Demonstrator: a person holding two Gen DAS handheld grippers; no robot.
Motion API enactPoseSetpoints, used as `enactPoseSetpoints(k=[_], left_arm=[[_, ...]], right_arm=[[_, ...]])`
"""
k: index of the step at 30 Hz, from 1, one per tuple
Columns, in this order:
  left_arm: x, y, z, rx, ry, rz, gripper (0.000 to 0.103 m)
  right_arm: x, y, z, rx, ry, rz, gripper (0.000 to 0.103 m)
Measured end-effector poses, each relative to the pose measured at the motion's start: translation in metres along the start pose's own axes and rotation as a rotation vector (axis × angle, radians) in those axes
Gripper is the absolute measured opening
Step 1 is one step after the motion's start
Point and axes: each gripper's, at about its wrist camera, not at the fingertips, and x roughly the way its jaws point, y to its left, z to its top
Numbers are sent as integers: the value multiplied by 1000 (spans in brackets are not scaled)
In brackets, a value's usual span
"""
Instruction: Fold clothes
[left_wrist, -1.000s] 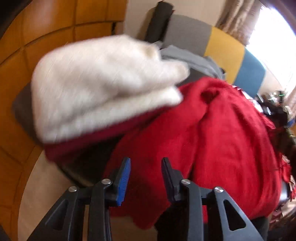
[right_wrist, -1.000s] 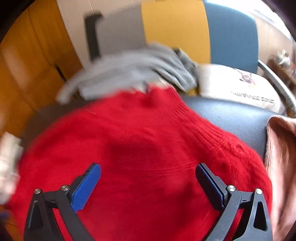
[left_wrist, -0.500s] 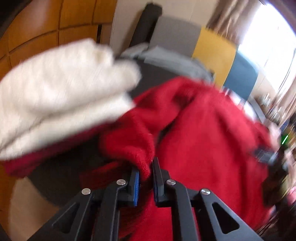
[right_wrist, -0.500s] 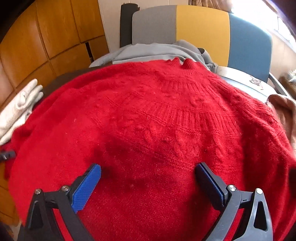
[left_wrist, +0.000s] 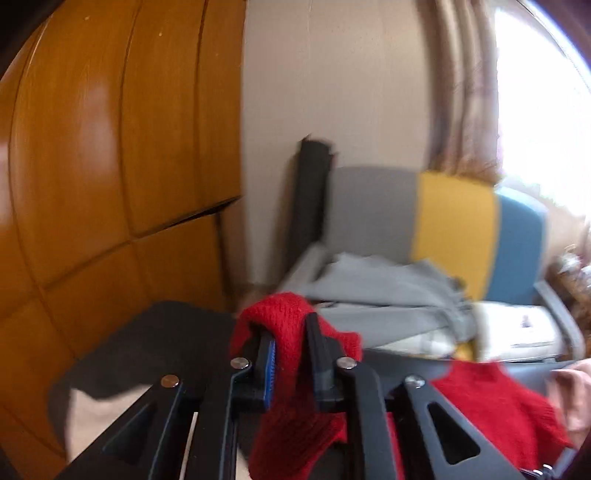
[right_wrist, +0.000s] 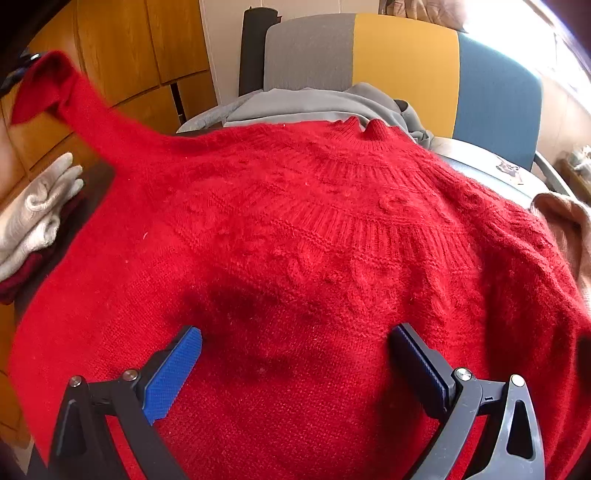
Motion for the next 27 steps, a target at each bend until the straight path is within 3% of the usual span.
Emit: enactPoseSetpoints(k=[2,4,6,9,12,14,17,20,22,25,27], left_arm=[[28,11,10,-33,84,81,21],[26,12,1,-63,75,63,22],[23,12,-8,-88,65,42,29],[12,-22,-44,2,87,-99,35],[25,-78,-94,171,198,-224,36],[39,-112,-131,232,283,-280,36],[58,-138,-179,246,384,-328,36],[74,-123,-228,206,444,-282,39],[67,-101,-229,134,401,-286,39],[69,-75,-224,80,410,-224,39],[70,-70,-223,103,408,-186,39]], right_arm=[[0,-1,0,5,-3,6,103],[-1,-2,1,10,-7,13,103],[-1,-4,1,15,-10,18,103],[0,-4,1,16,-10,17,103],[1,-2,1,5,-4,1,103],[1,-1,1,-5,2,-13,103],[4,4,2,-38,21,-52,103],[6,8,2,-65,36,-84,103],[7,8,3,-76,42,-96,103],[8,9,5,-89,46,-110,103],[8,7,6,-89,47,-108,103]])
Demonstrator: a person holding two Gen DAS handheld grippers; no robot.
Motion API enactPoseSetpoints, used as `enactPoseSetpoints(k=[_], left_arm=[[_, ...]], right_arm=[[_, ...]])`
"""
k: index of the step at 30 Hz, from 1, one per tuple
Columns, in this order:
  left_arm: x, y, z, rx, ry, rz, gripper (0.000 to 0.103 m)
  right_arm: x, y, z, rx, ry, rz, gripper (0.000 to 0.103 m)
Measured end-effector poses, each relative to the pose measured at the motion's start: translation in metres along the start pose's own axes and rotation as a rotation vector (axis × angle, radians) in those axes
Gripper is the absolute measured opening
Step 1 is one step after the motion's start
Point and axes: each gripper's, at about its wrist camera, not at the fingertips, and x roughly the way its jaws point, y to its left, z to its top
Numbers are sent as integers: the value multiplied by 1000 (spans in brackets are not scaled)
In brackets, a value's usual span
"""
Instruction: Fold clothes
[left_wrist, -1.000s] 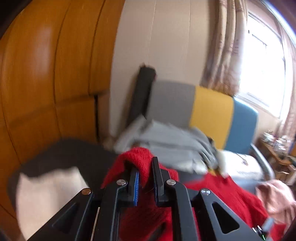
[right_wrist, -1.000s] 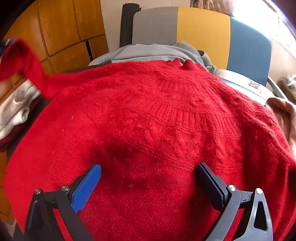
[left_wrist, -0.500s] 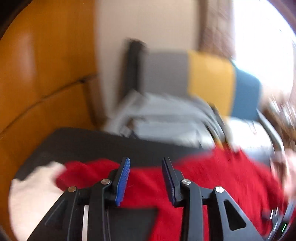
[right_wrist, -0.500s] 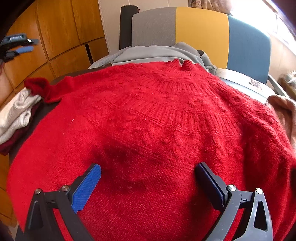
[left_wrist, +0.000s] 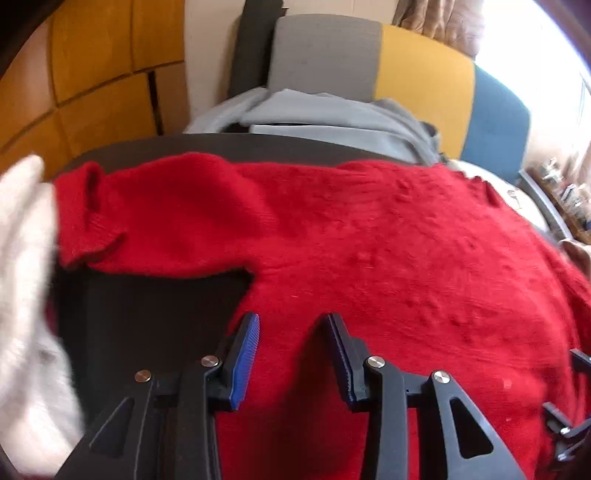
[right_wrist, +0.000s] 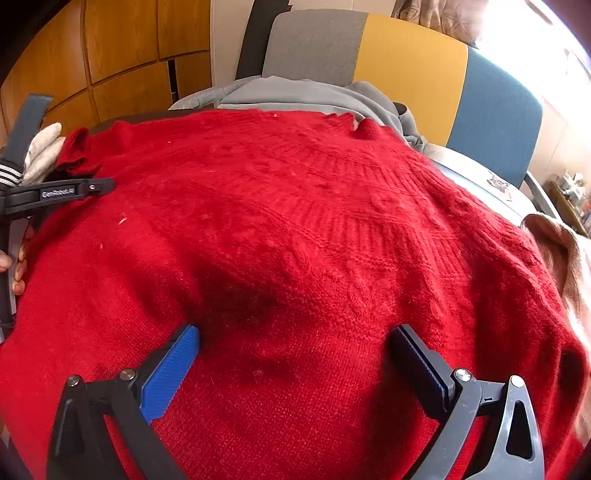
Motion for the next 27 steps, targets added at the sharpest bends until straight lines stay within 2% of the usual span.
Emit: enactPoseSetpoints(k=[2,4,6,9,11,12,14,18,22,24,27], left_arm=[[1,-2,-1,11,7,1,39],[-1,-11,2,27,27,36,39],[-17,-18,1,2,0,18,38],[-43,-29,-20,1,-28,-80,38],[-42,-39,-40,21,13,-106,38],[-40,-41,-49,26,33,-114,38],[-56,-39,-70,38,-3,-99,38],[-71,-27,-85,32,-2,-93,40],[-66,-18,-87,10,-24,-109,41],[-63,-17,-87,-2,-36,-115,43],[-61,-24,-87,22,-53,-80,45]], right_arm=[[0,-3,0,4,-3,9,103],[0,-6,0,11,-3,20,103],[0,-7,1,7,-1,23,103],[-1,-5,0,9,1,32,103],[-2,-3,0,8,-1,26,103],[-2,-3,0,12,-2,30,103],[-3,-4,-1,25,-6,44,103],[-9,-13,1,61,-1,89,103],[-64,-44,-25,242,-149,157,103],[-94,-68,-49,316,-190,91,103],[-127,-114,-88,402,-161,-107,103]])
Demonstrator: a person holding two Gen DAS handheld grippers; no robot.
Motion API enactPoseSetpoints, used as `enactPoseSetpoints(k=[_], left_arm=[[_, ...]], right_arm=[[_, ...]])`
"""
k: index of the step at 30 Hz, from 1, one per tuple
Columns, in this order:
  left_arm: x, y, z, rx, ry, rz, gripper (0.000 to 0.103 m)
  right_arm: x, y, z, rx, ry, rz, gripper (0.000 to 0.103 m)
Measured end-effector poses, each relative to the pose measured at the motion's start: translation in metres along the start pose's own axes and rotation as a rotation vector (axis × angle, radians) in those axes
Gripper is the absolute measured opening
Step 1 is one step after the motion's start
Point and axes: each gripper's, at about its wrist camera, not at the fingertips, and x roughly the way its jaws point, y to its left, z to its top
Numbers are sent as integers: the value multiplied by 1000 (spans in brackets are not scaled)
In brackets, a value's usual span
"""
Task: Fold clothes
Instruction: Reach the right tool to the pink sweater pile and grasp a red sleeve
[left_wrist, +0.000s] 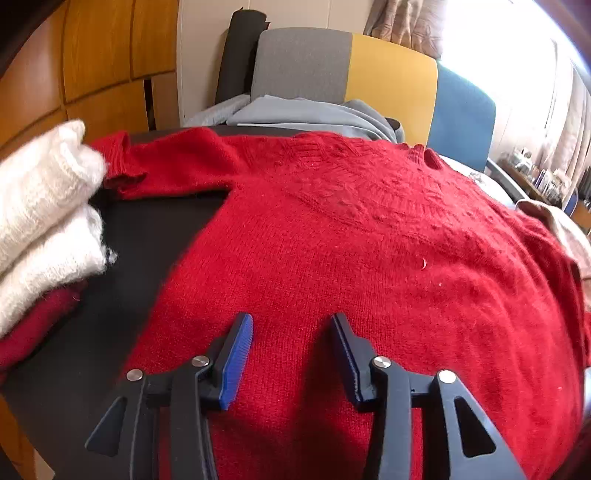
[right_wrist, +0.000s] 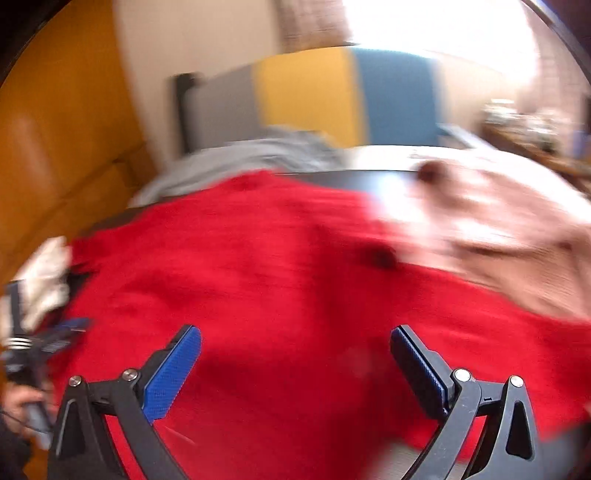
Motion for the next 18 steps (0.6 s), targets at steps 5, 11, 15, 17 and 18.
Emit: enactPoseSetpoints(k=[5,11,15,17,18], left_arm=[[-1,3,0,-23,-7,-12,45],[-2,3,-2,-31,-18,-15,45],[-2,3,-3,-34,-22,-17,45],[-2,4,-3,-39,-25,-22,45],[-2,5,-4,-43,-27,-27,45]], right_arm=[[-14,-86,-21,90,68,-219,103],[4,-104,-46,86,58,-291,103],[5,-105,-45,95,68,-284,103],[6,-106,-42,90,92,-276,102],[6,-106,-41,88,105,-271,100]])
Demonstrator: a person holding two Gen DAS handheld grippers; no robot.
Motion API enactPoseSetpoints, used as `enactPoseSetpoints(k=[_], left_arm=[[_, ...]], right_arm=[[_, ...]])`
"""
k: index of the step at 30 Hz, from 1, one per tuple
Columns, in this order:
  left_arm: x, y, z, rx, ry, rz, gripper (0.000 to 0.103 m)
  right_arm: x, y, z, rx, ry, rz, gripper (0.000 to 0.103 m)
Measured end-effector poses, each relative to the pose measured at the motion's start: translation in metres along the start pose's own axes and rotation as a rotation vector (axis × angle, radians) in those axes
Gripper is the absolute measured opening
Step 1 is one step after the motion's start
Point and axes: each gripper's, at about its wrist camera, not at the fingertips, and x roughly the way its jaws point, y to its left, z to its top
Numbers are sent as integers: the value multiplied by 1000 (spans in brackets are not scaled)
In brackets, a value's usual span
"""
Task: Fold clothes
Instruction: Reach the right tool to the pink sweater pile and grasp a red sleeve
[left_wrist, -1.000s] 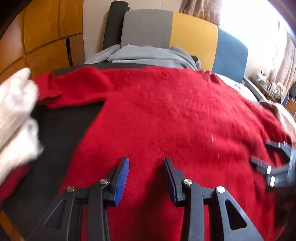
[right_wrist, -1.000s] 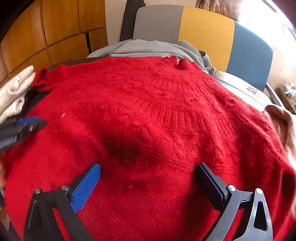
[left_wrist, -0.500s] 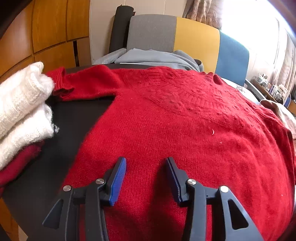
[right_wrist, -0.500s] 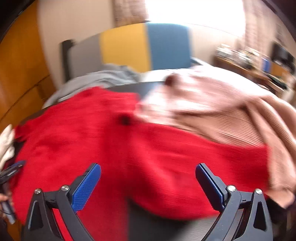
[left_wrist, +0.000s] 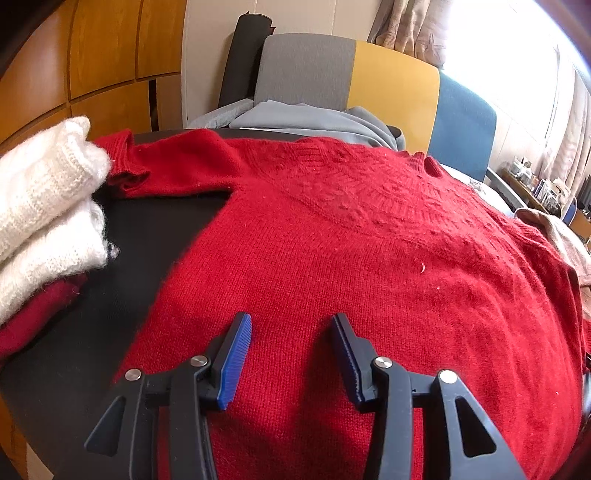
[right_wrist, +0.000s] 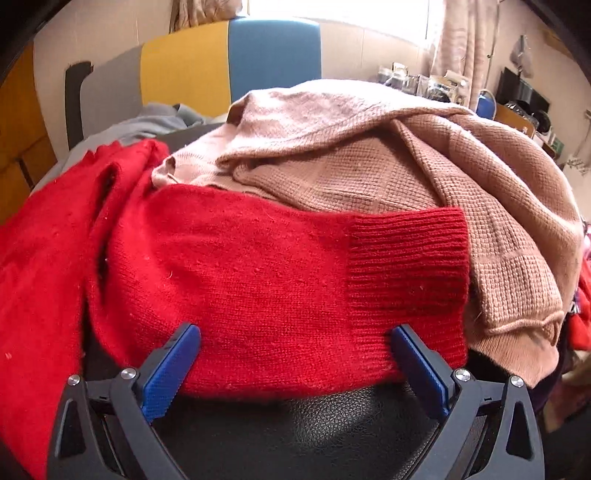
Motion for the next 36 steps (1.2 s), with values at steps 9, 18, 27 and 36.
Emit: enactPoseSetpoints(k=[9,18,27,36], left_arm=[[-3,7,-1,-33,-14,-51,47],[-2,10,-1,-35,-23,-65,48],[0,8,12,21,41,-38,48],[-11,-54,54,142,-6,-169,48]], right_arm=[[-26,5,22,-73,11,18,12],[-124,-15,126,-286,-305,-369,15],[-72,-50,113,-117,-141,-332,67],[-24,67,123,47,-24,493,66]])
